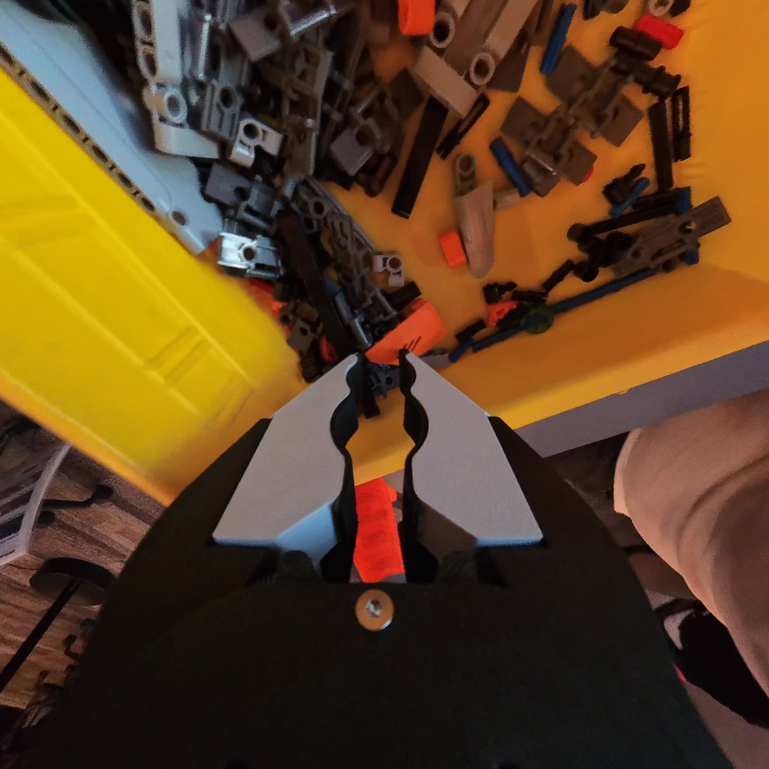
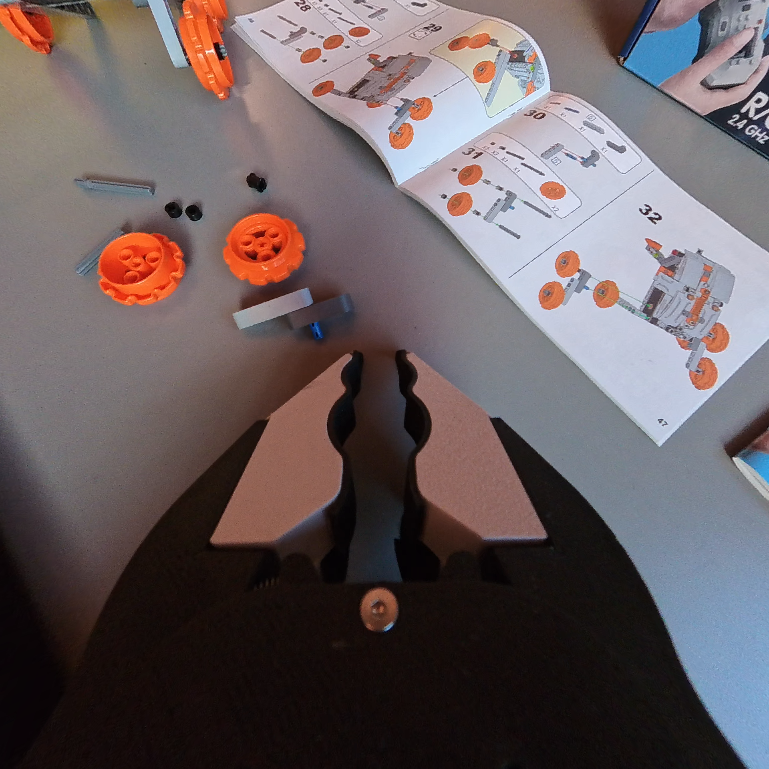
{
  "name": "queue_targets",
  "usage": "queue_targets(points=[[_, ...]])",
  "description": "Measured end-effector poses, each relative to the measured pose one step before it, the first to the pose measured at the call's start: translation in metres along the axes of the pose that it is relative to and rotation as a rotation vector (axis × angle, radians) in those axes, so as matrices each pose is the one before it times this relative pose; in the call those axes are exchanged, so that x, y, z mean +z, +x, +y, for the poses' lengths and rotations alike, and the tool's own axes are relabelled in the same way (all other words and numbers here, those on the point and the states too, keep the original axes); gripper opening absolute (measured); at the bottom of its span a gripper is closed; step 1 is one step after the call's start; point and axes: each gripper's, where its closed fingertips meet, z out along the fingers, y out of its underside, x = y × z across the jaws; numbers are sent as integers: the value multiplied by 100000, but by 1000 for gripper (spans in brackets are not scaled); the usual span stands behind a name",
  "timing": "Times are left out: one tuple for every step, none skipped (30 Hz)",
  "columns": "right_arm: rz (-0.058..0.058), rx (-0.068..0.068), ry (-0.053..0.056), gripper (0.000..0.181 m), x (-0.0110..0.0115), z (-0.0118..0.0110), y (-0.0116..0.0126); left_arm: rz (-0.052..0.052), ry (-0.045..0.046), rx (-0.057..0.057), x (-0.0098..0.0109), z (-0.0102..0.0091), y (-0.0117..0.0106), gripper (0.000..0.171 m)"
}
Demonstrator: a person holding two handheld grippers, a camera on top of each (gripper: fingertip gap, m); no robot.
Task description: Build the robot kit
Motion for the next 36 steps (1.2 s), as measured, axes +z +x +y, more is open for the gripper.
queue_targets(points=[[-161,195,21,19,8,-9,-1,550,-1442,824,178,-114,232,13],[-152,188,23,19,-3,0,1,-645,-736,1322,172,-265,78,13],[-185,191,38,18,4,-7,3,-704,44,1887,102,-391,101,12],[-178,281,34,18,10,-12,19,959,1135,2129,26,-551,340,9],[-164,358,17,18,14,-14,22,2452,1449,1790,11,-637,548,9],[-190,384,34,18,10,-13,38,2349,1478,1205,4,-664,478,9],[-226,430,22,18,15,-16,22,1236,1761,1092,16,-714,272,9],[-225,420,39,18,10,-15,30,-73,1640,1539,17,-661,36,10],[-182,348,23,17,8,-11,13,-2011,928,1546,4,-449,-317,10],[-124,233,23,17,8,-11,15,-4338,-569,585,-72,-47,-718,8],[-50,128,12,17,1,-3,12,-4403,-701,279,-214,116,-735,7],[5,11,12,17,1,-2,0,-2883,202,563,-343,143,-524,7],[42,-67,-10,17,-1,2,-4,-2110,798,274,-444,160,-483,8],[1,-73,-3,17,5,-4,-2,-2450,352,-887,-457,286,-644,10],[-18,-96,-25,17,8,-18,10,-2110,-1252,-2120,-341,535,-680,14],[-56,-119,-13,17,10,-7,0,-151,-3092,-2514,-131,782,-413,24],[-84,-103,0,17,6,-5,2,1561,-3362,-2113,54,758,-101,31],[-64,-81,-14,17,15,-12,3,2206,-1565,-1349,159,378,111,28],[-6,-79,-2,17,5,-4,-3,1715,-146,-611,189,63,205,27],[0,-39,-1,17,11,-9,2,75,-1126,243,243,137,81,27],[-37,46,1,17,-5,4,-1,-896,-1453,1072,280,148,74,27],[-69,96,8,17,6,-7,4,-1367,-1834,1749,331,135,99,29],[-91,98,5,17,7,5,9,-1382,-2290,2384,445,118,150,32],[-69,56,2,17,11,-10,0,-1135,-2372,2614,492,60,189,36],[-14,-34,-4,17,5,-4,7,-1577,-1985,2329,407,-38,109,38],[12,-55,5,17,11,-10,5,-3150,-119,1844,143,-280,-177,35],[-13,-14,0,17,6,-5,6,-1240,1663,1346,-57,-508,27,33],[-23,32,9,17,1,-1,-5,670,2307,692,-178,-612,226,32],[-33,41,1,17,0,-1,7,1265,2867,437,-240,-698,237,26],[-27,11,0,17,6,-5,2,1362,3794,527,-281,-857,174,16],[9,-58,-9,17,5,-3,-2,879,4289,466,-256,-965,34,17],[53,-113,-10,17,16,1,1,2404,4246,202,-224,-951,188,18],[60,-99,-6,17,-6,7,-6,2062,3414,-172,-195,-764,73,17],[26,-91,-4,17,-1,1,-4,692,3195,-599,-228,-633,-179,17],[58,-127,-6,17,5,-3,-4,-408,2510,-971,-274,-444,-350,16],[100,-180,-10,18,-1,3,-2,-922,1764,-1134,-327,-204,-400,15]])
